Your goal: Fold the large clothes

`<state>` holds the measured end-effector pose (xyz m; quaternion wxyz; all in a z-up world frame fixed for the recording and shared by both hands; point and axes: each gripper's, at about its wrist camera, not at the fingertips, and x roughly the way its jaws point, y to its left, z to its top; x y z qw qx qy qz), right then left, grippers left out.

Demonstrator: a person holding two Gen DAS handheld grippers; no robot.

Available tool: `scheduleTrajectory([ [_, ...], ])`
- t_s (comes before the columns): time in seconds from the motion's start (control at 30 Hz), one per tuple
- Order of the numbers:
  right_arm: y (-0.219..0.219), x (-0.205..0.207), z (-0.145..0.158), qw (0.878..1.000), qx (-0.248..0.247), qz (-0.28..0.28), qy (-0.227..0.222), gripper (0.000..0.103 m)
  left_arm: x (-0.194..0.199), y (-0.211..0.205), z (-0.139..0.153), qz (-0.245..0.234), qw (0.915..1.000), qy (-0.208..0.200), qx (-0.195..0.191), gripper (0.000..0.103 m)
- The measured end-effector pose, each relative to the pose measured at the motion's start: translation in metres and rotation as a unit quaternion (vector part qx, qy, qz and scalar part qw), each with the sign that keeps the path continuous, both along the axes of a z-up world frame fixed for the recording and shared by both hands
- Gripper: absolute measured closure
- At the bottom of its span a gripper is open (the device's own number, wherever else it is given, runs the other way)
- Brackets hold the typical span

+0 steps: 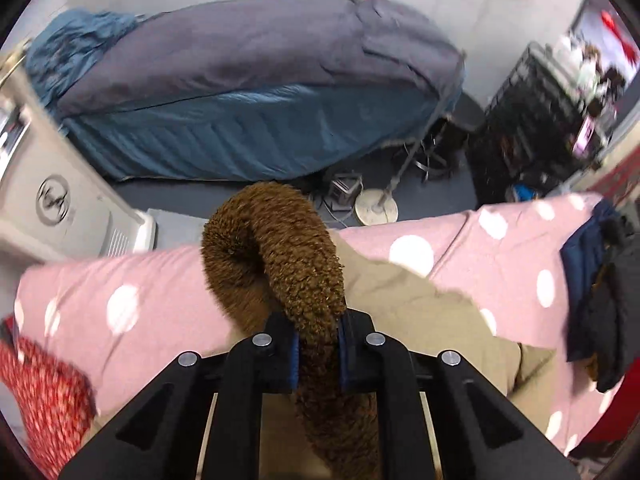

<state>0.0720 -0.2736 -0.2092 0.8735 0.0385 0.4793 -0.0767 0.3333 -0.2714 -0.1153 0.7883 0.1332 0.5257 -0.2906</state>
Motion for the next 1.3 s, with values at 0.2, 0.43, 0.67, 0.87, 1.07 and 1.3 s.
scheduleTrajectory([
  [0.2,-0.018,-0.003,0.017,0.999,0.045,-0.020,-0.021,0.080,-0.036,0.138,0.011,0.118,0.9906,0.040,-0.057,0.090],
  [0.43,-0.038,-0.006,0.048,0.998,0.042,0.007,-0.041,0.080,-0.120,0.205,-0.003,0.199,0.9656,0.099,-0.136,0.091],
  [0.67,-0.069,-0.033,0.047,0.999,0.031,-0.001,-0.023,0.080,-0.202,0.187,-0.017,0.138,0.9753,0.112,-0.131,0.091],
  [0.87,-0.078,-0.057,0.018,0.997,0.056,-0.036,0.030,0.080,-0.236,0.165,-0.063,0.062,0.9936,0.090,-0.030,0.091],
  [1.07,-0.064,-0.082,0.005,0.996,0.036,-0.067,0.052,0.080,-0.237,0.162,-0.086,0.039,0.9964,0.074,-0.011,0.086],
  [1.3,-0.053,-0.099,0.025,0.990,0.062,-0.118,0.044,0.052,-0.242,0.177,-0.063,0.078,0.9962,0.039,0.004,0.034],
])
